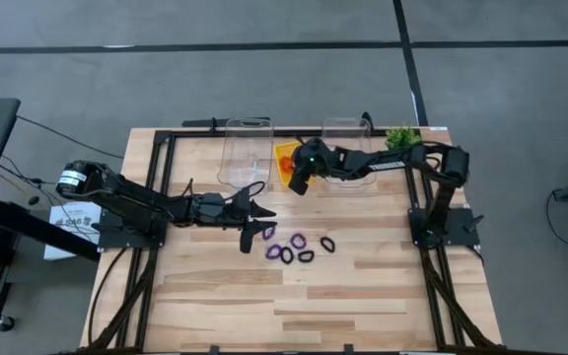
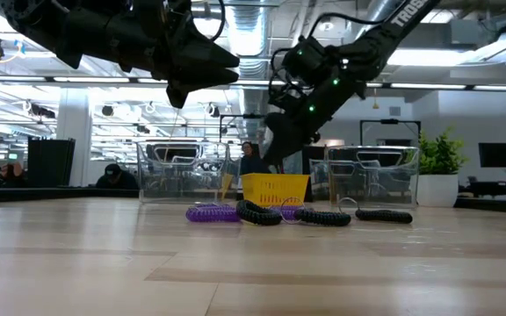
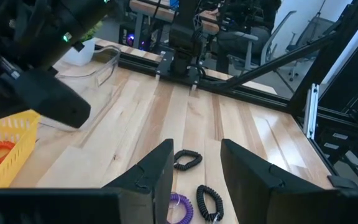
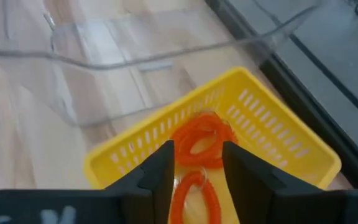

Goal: Sort spring keychains
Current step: Put the right black spring keychain into the right transparent bin

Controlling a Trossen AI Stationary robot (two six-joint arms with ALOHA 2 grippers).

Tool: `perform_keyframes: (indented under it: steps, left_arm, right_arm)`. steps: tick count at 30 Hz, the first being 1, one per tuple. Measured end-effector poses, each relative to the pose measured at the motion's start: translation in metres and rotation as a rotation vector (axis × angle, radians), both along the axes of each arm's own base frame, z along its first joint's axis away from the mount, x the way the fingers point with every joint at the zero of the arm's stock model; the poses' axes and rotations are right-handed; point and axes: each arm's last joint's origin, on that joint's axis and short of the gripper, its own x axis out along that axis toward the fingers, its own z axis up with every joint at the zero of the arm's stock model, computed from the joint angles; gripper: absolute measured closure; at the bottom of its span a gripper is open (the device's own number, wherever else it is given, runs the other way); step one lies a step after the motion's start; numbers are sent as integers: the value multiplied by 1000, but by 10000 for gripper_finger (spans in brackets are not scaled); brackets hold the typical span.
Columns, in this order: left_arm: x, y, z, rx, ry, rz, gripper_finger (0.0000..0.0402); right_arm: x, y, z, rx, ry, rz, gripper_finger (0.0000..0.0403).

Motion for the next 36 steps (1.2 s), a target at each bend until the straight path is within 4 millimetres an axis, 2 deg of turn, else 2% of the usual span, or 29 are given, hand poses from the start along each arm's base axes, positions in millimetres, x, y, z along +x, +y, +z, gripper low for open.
perform_keyframes:
  steps: [4,8,17,22,25,28,36]
  left_arm:
    - [0,0,0,0,0,0,271]
    - [0,0,0,0,0,0,271]
    - [0,0,0,0,0,0,271]
    - [0,0,0,-1,0,0,271]
    - [0,0,0,-3,0,1,271]
    - [0,0,0,-3,0,0,271]
    - [0,0,0,39,-3,-8,271]
  right_arm:
    - [-4,7,13,10,-8,2,261]
    - [-13,26,37,14,-7,40,271]
    - [-37,99,89,0,-38,243,307]
    - [-53,142,105,17,-51,339,315]
    - [-67,168,102,-8,-63,364,316]
    - [-87,188,88,-29,-54,350,316]
    - [-143,219,23,-48,-157,231,316]
